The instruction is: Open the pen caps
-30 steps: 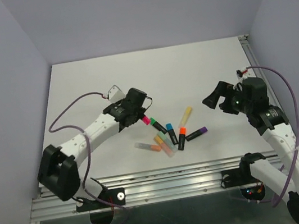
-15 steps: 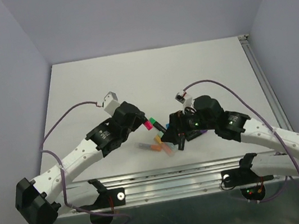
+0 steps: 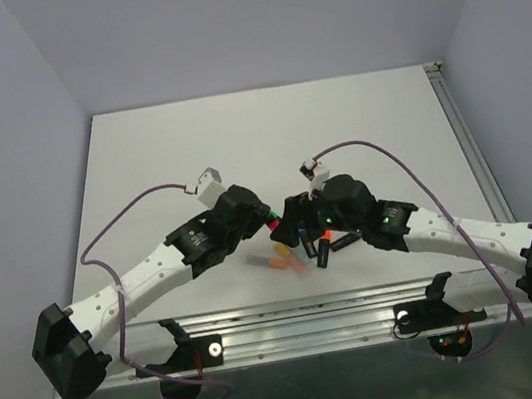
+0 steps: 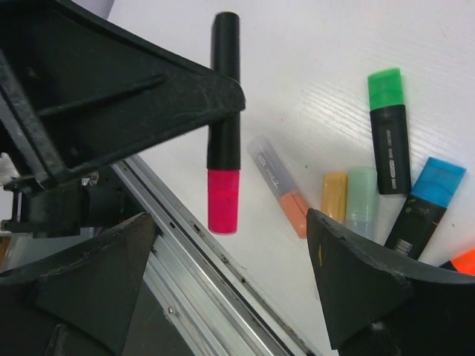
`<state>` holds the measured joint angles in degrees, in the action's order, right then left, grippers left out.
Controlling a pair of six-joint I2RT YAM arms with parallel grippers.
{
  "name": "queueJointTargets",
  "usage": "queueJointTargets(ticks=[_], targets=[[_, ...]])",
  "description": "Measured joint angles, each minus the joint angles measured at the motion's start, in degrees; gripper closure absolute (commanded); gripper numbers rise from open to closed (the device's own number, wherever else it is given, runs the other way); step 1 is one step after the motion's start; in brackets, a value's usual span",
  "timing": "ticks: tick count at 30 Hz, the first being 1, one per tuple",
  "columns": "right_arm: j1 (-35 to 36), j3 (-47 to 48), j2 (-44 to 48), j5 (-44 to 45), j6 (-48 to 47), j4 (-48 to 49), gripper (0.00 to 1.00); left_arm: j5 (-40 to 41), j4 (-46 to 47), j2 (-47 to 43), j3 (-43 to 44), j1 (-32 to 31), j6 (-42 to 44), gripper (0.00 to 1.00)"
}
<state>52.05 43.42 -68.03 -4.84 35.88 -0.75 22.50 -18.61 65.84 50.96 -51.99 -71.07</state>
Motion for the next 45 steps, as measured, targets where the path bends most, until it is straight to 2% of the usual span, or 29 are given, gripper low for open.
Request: queueJointTargets(ticks=[3, 9, 13, 17, 24, 31, 42, 45], targets=[[0.17, 0.87, -1.01, 0.00, 0.09, 1.92, 0.15, 0.02, -0.04, 0.00, 0.00, -0.22, -0.59, 1.00], [0.57, 2.73, -4.46, -0.50, 0.61, 3.43, 0.28, 0.52, -0.98, 0.11, 0.02, -0.33, -1.40, 1.00], [1.07, 3.41, -6.25, -1.01, 1.14, 3.82, 0.30, 0.70, -1.20, 0.09, 0.02, -0.37, -1.70, 1.00], [1.31, 3.65, -6.84, -1.27, 1.84, 3.85, 0.40, 0.72, -1.36, 0.09, 0.02, -0.42, -1.90, 1.00], [1.73, 4.31, -8.15, -2.27, 2.67, 4.22, 0.41, 0.87, -1.33, -0.15, 0.02, -0.42, -2.49, 1.00], [2.43, 5.44, -10.75, -2.56, 3.69, 4.17, 0.51, 1.31, -1.31, -1.20, 0.02, -0.42, -2.84, 1.00], [3.17, 5.51, -11.15, -2.71, 4.24, 4.17, 0.52, 2.05, -1.38, -1.53, 0.02, -0.42, -2.95, 1.00], [3.19, 5.51, -11.15, -2.67, 4.22, 4.17, 0.60, 2.05, -1.38, -1.53, 0.02, -0.42, -2.91, 1.00]])
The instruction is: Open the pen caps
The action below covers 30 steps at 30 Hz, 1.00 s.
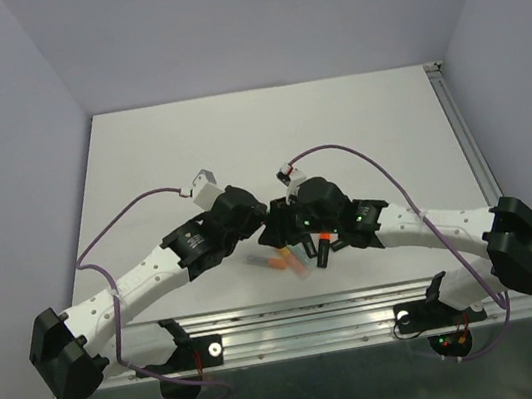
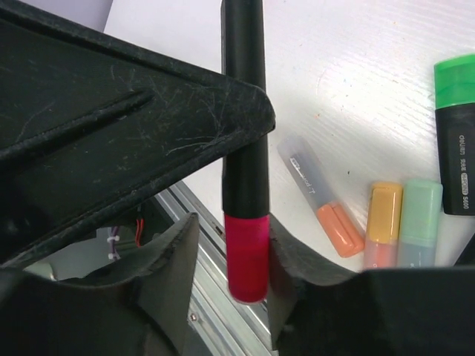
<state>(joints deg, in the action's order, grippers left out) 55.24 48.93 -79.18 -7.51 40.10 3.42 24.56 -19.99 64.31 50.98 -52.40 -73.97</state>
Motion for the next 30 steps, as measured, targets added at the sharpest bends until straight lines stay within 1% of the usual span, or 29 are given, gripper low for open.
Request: queueJointTargets(ticks=[1, 3, 4, 5, 7, 8, 18, 20, 22, 23, 24, 26, 28, 30], targets=[[0.00, 0.00, 0.00, 0.00, -0.02, 0.00, 0.63, 0.00, 0.00, 0.00, 0.00, 0.00, 0.00, 1.00], [-0.02, 0.00, 0.00, 0.20, 0.02, -0.22, 0.66, 0.13, -0.02, 0.00, 0.00, 0.00, 0.00, 1.00], [-0.02, 0.00, -0.02, 0.20, 0.00, -0.33, 0.69, 0.17, 0.02, 0.00, 0.00, 0.00, 0.02, 1.00], [-0.02, 0.00, 0.00, 0.37, -0.02, -0.44, 0.80, 0.17, 0.02, 0.00, 0.00, 0.00, 0.07, 1.00], [-0.02, 0.00, 0.09, 0.83, 0.04, -0.68, 0.91, 0.17, 0.04, 0.00, 0.00, 0.00, 0.35, 1.00], [-0.04, 0.00, 0.17, 1.07, 0.22, -0.90, 0.99, 0.13, 0.31, 0.00, 0.00, 0.00, 0.59, 1.00], [-0.13, -0.02, 2.27, 2.51, -0.50, -2.16, 0.99, -0.20, 3.76, 0.02, 0.00, 0.28, 4.00, 1.00], [-0.48, -0.52, 3.13, 2.64, -1.01, -2.12, 0.99, -1.92, 4.61, 0.37, 0.35, 1.90, 4.61, 1.00], [-1.22, -1.77, 4.85, 2.82, -1.31, -1.64, 0.99, -5.88, 6.21, 1.03, 0.79, 3.96, 5.62, 1.00], [-1.66, -2.86, 6.47, 2.67, -1.20, -1.31, 0.99, -9.14, 7.74, 1.79, 1.03, 5.57, 6.36, 1.00], [-2.12, -3.80, 7.98, 1.55, -1.27, -1.70, 0.99, -10.21, 9.27, 2.38, 1.27, 6.80, 7.65, 1.00], [-1.55, -6.01, 11.74, -2.16, -0.74, -3.30, 0.99, -6.32, 11.82, 5.16, 2.21, 13.22, 10.71, 1.00], [0.85, -9.86, 18.67, -7.23, 0.33, -4.87, 0.99, -3.21, 12.68, 9.88, 4.61, 22.73, 13.75, 1.00], [2.23, -11.74, 22.56, -9.92, 1.38, -6.03, 0.99, -2.08, 13.29, 13.57, 6.64, 28.09, 15.52, 1.00]])
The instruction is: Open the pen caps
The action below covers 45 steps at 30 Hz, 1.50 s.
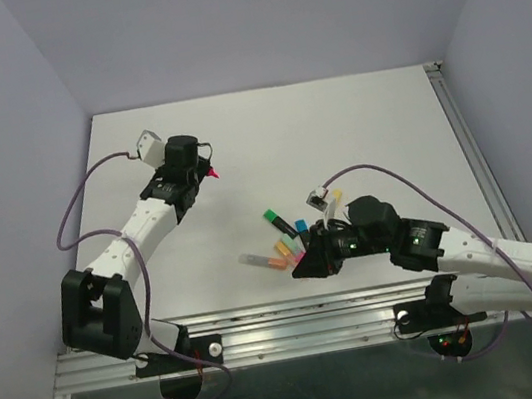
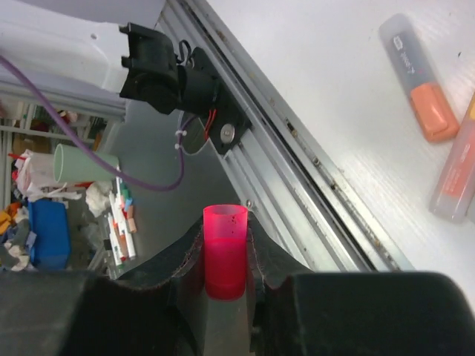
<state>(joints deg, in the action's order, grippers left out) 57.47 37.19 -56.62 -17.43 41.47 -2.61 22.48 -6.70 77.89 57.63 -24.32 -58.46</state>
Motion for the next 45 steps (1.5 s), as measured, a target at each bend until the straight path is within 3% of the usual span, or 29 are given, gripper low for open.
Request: queueJointTargets(ticks=[6, 11, 16, 21, 27, 34, 36, 38, 42, 45], targets=[[0.33, -1.68, 5.07, 2.03, 1.60, -4.17, 0.99, 0.79, 0.90, 3.80, 2.32, 2.93, 5.88, 1.00], [-2.73, 2.51, -1.70, 8.57, 0.37, -8.66, 0.99, -0.26, -1.14, 6.73, 6.49, 3.74, 13.38, 1.00], [-18.69, 11.56, -13.33, 12.83, -2.23, -11.58, 0.99, -0.52, -3.48, 16.94, 16.13, 5.09, 20.79, 1.00], [-33.83, 26.75, -26.97, 20.72, -7.30, -15.04, 0.99, -1.46, -6.54, 28.81, 25.40, 6.36, 25.92, 1.00], [-45.99, 39.67, -41.97, 26.18, -12.66, -17.66, 0.99, -1.55, -12.37, 43.93, 42.80, 7.19, 31.26, 1.00], [-48.94, 48.70, -55.60, 32.76, -15.80, -21.90, 0.95, -1.14, -18.08, 53.11, 54.18, 7.74, 35.58, 1.00], [-49.22, 51.12, -59.10, 34.16, -15.76, -23.87, 0.94, -0.94, -18.93, 53.92, 54.64, 7.82, 36.37, 0.99], [-49.55, 52.61, -61.35, 35.67, -15.69, -24.94, 0.93, -0.42, -19.96, 54.64, 54.73, 8.00, 37.07, 0.90], [-50.03, 55.23, -65.35, 37.86, -15.08, -26.23, 0.93, 0.11, -21.38, 56.17, 56.17, 8.26, 37.97, 0.88], [-50.29, 59.43, -68.98, 38.97, -14.36, -27.91, 0.88, 0.31, -22.16, 57.35, 58.34, 8.31, 38.53, 0.86]])
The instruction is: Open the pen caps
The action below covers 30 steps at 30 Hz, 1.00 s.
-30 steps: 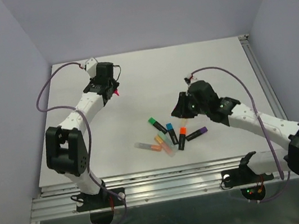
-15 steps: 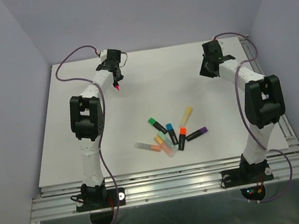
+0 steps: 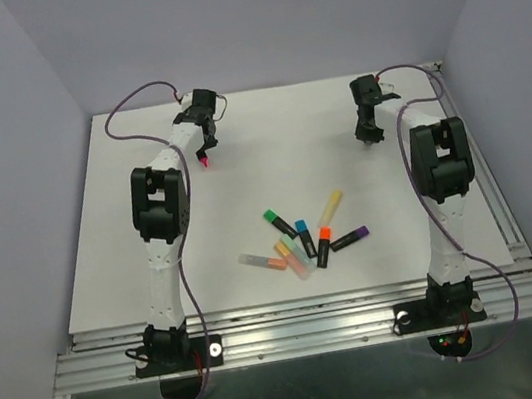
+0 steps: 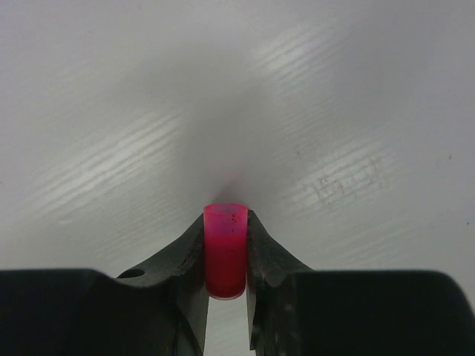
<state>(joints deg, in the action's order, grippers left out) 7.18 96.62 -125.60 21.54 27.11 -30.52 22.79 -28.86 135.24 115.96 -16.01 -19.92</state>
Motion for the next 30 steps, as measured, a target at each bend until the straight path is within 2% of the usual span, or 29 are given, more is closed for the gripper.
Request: queueJointTargets(ticks=[2, 4, 8, 13, 15, 19, 22, 23, 24, 25, 26, 27, 28, 29, 30], targets=[[-0.02, 2.40, -1.44, 0.39, 0.17, -0.94, 0.83, 0.00, 0.07, 0.35, 0.46, 0.00, 0.28, 0.85], [-0.02, 3.45, -2.16, 0.61, 0.28, -1.03, 0.78, -0.07, -0.07, 0.66, 0.46, 0.00, 0.39, 0.78], [-0.02, 3.52, -2.34, 1.05, 0.74, -1.68, 0.75, -0.72, -0.17, 1.49, 0.44, 0.00, 0.44, 0.66], [-0.02, 3.52, -2.34, 1.29, 1.16, -2.12, 0.68, -1.75, -0.26, 1.75, 0.22, 0.00, 0.33, 0.58], [-0.02, 3.50, -2.29, 1.25, 1.18, -2.21, 0.62, -1.79, -0.15, 1.73, -0.17, 0.00, 0.33, 0.54], [-0.04, 1.53, -1.01, 0.46, 1.36, -1.88, 0.59, -2.01, 0.50, 1.42, -1.68, 0.00, 0.09, 0.50], [-0.04, -0.61, 0.48, -0.55, 1.68, -1.88, 0.57, -2.12, 1.07, 0.44, -3.37, 0.00, -0.50, 0.42], [-0.04, -1.51, 1.16, -0.76, 1.88, -1.86, 0.55, -2.47, 1.27, 0.13, -3.89, 0.00, -0.85, 0.37], [-0.04, -2.10, 1.57, -0.96, 2.03, -1.88, 0.55, -3.02, 1.31, -0.57, -4.85, 0.00, -1.25, 0.02], [-0.04, -2.60, 1.92, -1.05, 2.14, -1.90, 0.54, -3.32, 1.31, -0.92, -5.44, 0.00, -1.62, 0.01], [-0.04, -3.13, 2.32, -1.14, 2.29, -2.14, 0.50, -3.54, 1.22, -1.57, -6.25, 0.07, -1.77, 0.01], [-0.04, -3.54, 2.73, -1.22, 2.51, -2.32, 0.40, -3.98, 1.14, -2.27, -6.93, 0.13, -2.32, 0.01], [-0.04, -3.89, 3.13, -1.36, 2.67, -2.54, 0.35, -4.37, 1.07, -2.95, -7.63, 0.24, -2.64, 0.01], [-0.04, -4.26, 3.52, -1.60, 2.45, -2.54, 0.17, -4.63, 1.01, -3.58, -8.17, 0.26, -2.82, 0.01], [-0.04, -4.83, 4.11, -1.77, 2.43, -2.47, 0.14, -4.85, 0.79, -4.42, -8.83, 0.33, -3.21, 0.01]])
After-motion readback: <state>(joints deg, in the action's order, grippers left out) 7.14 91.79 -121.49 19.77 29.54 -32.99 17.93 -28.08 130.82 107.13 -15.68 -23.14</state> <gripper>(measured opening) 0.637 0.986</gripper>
